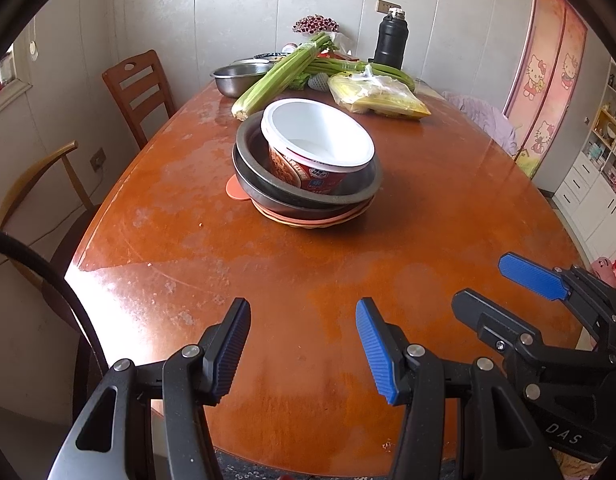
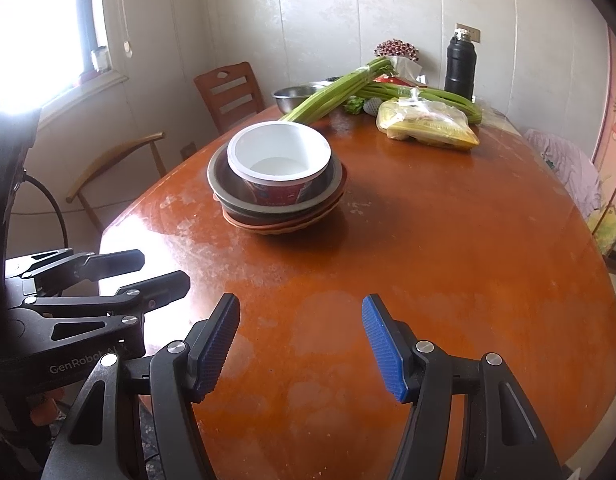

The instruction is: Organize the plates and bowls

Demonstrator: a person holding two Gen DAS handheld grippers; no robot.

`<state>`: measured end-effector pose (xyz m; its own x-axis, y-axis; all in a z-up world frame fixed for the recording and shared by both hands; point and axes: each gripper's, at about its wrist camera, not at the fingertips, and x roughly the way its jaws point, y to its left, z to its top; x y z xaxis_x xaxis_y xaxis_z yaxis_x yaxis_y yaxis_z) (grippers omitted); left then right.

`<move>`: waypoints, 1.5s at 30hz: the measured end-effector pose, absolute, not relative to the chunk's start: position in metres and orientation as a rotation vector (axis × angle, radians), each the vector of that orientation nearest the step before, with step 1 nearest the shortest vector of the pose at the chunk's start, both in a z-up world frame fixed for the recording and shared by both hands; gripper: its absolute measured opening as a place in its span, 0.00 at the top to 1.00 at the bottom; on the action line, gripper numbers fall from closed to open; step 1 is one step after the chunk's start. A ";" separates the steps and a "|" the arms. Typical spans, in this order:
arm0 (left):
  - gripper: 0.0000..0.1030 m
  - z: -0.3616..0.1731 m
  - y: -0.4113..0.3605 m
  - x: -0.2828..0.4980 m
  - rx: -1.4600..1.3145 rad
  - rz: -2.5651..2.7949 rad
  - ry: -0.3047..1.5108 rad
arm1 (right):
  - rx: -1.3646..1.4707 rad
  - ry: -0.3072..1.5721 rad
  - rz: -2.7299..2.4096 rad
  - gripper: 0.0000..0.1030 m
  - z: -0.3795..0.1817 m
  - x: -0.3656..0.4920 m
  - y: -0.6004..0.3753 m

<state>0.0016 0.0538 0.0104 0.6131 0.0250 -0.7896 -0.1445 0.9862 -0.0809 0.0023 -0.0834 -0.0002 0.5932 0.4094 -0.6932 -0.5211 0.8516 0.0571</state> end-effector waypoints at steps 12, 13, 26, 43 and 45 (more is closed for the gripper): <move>0.47 0.009 0.056 0.002 -0.144 0.090 0.909 | -0.157 0.761 0.537 0.37 0.000 0.001 -0.083; 0.47 0.009 0.056 0.002 -0.143 0.091 0.910 | -0.156 0.761 0.539 0.37 0.000 0.002 -0.083; 0.47 0.008 0.055 0.002 -0.141 0.095 0.911 | -0.150 0.761 0.524 0.37 0.001 0.002 -0.084; 0.47 0.001 0.059 0.005 -0.139 0.098 0.926 | -0.142 0.770 0.512 0.37 -0.002 0.006 -0.084; 0.47 0.000 0.061 0.005 -0.137 0.100 0.922 | -0.143 0.772 0.512 0.37 -0.003 0.007 -0.084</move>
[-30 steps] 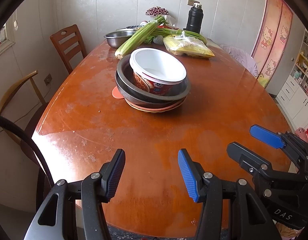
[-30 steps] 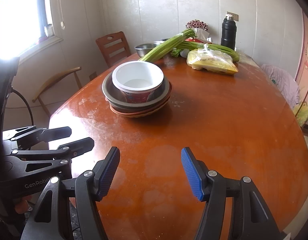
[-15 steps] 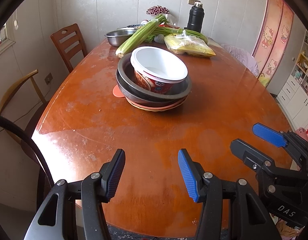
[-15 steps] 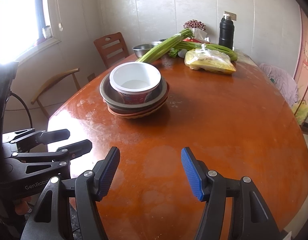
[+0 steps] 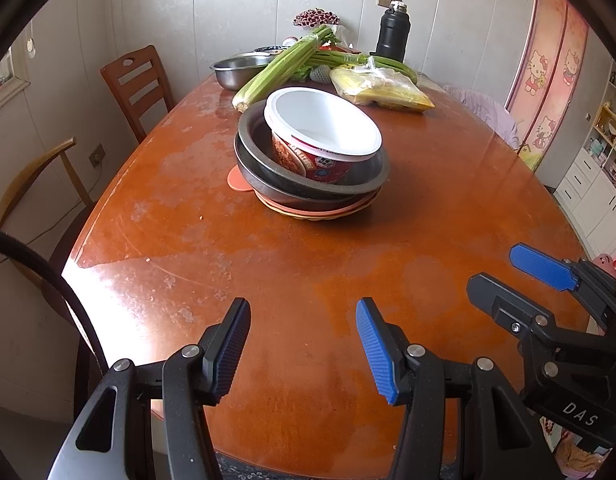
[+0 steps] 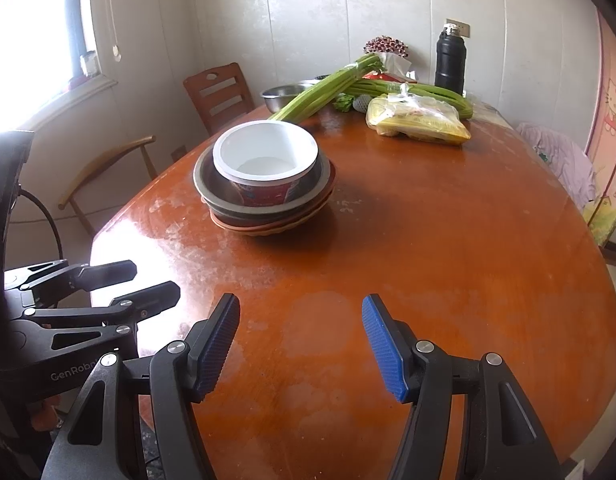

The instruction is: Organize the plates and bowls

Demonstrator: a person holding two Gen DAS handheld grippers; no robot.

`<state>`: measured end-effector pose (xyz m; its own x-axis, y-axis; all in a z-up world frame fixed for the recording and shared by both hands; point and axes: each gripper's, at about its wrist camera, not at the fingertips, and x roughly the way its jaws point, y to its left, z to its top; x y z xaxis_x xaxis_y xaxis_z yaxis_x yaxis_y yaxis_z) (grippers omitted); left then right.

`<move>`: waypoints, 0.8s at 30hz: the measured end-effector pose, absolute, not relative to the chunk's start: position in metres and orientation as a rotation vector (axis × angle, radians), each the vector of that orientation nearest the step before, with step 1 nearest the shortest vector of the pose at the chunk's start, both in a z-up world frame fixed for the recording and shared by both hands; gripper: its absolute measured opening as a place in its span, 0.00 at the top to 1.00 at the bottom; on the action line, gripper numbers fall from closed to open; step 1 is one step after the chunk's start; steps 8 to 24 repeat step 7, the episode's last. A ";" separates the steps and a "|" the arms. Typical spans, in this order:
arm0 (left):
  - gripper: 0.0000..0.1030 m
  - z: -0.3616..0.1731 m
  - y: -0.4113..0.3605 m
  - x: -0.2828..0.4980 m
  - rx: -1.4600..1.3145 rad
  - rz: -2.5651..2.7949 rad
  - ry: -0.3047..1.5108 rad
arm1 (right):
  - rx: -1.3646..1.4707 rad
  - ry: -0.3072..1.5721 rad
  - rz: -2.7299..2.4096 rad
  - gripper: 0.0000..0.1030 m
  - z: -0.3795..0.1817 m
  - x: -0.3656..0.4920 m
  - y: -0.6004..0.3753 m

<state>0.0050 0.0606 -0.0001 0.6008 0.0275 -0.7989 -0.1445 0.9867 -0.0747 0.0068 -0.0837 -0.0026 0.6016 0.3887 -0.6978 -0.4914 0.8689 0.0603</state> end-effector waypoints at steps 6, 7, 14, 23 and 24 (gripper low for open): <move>0.46 0.000 0.079 0.012 -0.160 0.089 0.905 | -0.123 0.775 0.497 0.37 -0.001 0.022 -0.099; 0.45 0.002 0.089 0.016 -0.170 0.091 0.905 | -0.103 0.778 0.487 0.37 0.002 0.030 -0.110; 0.45 0.002 0.089 0.016 -0.170 0.091 0.905 | -0.103 0.778 0.487 0.37 0.002 0.030 -0.110; 0.45 0.002 0.089 0.016 -0.170 0.091 0.905 | -0.103 0.778 0.487 0.37 0.002 0.030 -0.110; 0.45 0.002 0.089 0.016 -0.170 0.091 0.905 | -0.103 0.778 0.487 0.37 0.002 0.030 -0.110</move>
